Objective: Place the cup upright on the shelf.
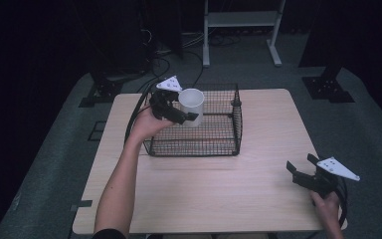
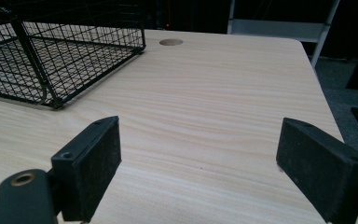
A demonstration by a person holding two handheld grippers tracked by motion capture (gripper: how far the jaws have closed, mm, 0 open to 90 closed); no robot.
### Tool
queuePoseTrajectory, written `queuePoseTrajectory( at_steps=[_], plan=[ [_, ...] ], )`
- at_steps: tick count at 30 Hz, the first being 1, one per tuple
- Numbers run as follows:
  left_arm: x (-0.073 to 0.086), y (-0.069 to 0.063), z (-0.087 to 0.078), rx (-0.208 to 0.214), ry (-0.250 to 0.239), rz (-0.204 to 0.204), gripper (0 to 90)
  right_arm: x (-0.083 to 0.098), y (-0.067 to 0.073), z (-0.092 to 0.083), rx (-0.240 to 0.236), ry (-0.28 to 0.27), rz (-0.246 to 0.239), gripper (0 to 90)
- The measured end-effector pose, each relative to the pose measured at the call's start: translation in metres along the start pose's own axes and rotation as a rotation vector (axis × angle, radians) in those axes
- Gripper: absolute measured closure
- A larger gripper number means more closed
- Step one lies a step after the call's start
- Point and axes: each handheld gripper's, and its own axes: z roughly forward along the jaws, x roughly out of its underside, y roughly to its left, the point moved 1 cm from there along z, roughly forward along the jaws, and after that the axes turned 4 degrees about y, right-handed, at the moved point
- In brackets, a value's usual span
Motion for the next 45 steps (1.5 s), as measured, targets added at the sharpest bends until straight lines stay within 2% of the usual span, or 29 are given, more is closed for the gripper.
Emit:
queuePoseTrajectory(
  at_steps=[18, 23, 32, 45],
  plan=[
    [-0.013, 0.012, 0.021, 0.007, 0.017, 0.007, 21.5, 0.000, 0.000, 0.000, 0.000, 0.001, 0.001, 13.0],
    [-0.009, 0.015, 0.030, 0.015, 0.015, -0.005, 21.5, 0.000, 0.000, 0.000, -0.001, 0.002, 0.004, 13.0],
    [0.002, 0.021, 0.049, 0.022, 0.052, -0.021, 21.5, 0.000, 0.000, 0.000, -0.003, 0.000, 0.004, 13.0],
    [0.011, 0.027, 0.062, 0.009, 0.074, -0.033, 21.4, 0.000, -0.001, -0.001, -0.007, -0.002, 0.003, 13.0]
  ],
)
